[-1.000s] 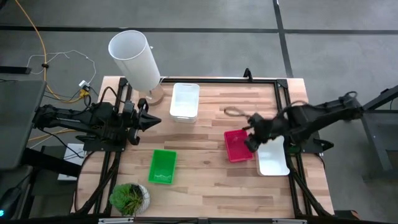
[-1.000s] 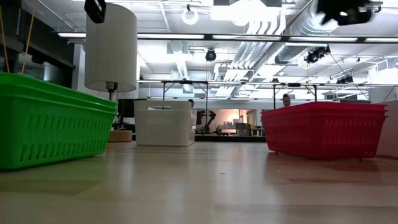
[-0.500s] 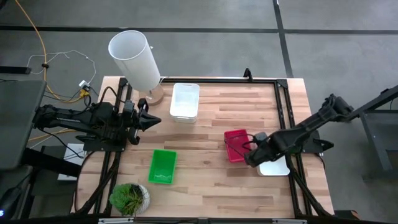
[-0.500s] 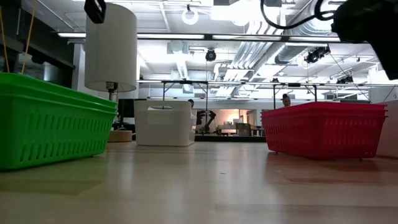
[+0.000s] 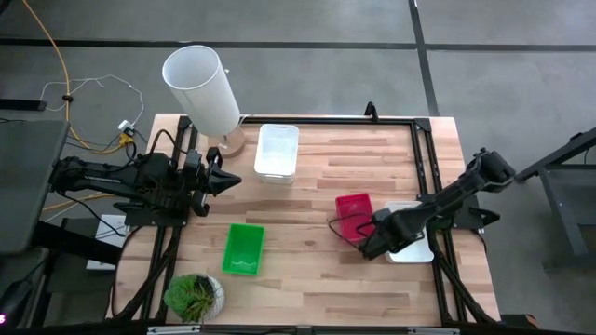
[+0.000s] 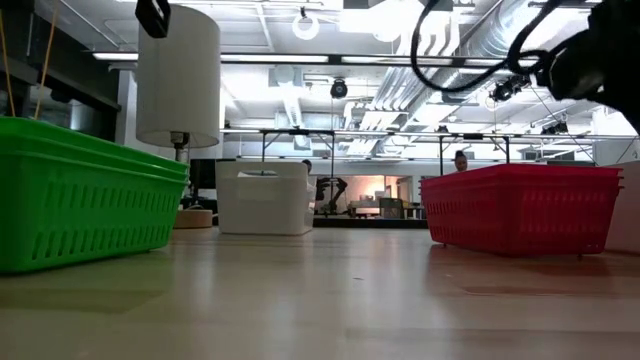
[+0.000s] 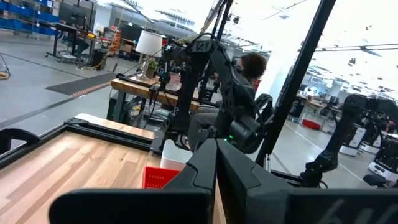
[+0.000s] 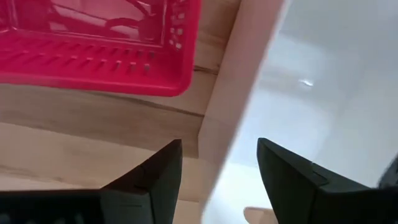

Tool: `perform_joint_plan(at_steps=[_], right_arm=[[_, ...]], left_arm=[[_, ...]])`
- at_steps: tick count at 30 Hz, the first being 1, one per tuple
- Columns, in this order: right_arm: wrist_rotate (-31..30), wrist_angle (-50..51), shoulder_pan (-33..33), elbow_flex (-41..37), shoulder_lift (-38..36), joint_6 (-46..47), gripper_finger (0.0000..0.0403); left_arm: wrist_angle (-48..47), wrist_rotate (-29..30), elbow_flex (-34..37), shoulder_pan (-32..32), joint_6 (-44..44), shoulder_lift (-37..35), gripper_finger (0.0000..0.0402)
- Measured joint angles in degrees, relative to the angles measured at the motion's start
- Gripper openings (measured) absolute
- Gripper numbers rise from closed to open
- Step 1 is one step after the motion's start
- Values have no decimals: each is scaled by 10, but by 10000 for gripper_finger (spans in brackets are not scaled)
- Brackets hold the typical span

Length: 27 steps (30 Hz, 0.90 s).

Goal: Stack baskets by color
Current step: Stack the bottom white bin on the top white bins

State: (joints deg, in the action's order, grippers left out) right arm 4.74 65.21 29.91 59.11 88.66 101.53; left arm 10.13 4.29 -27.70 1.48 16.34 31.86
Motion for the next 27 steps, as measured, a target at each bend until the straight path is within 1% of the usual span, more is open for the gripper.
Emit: perform_joint_plan(at_steps=[4,9,12,17,18,22,27], right_arm=[[-1,-1,0,0,17,0,175],[-2,10,-3,0,25,-3,132],[-2,22,-3,0,25,-5,95],[1,27,-3,0,25,-15,16],[1,27,-2,0,23,-15,9],[17,26,-1,0,5,-15,8],[19,39,-1,0,-46,-13,1]], left_arm=[[0,2,0,0,0,0,0],[0,7,0,0,-3,0,0],[0,8,0,0,-4,0,0],[0,9,0,0,-3,0,0],[0,9,0,0,0,0,0],[0,9,0,0,10,0,0],[0,3,0,0,15,0,0]])
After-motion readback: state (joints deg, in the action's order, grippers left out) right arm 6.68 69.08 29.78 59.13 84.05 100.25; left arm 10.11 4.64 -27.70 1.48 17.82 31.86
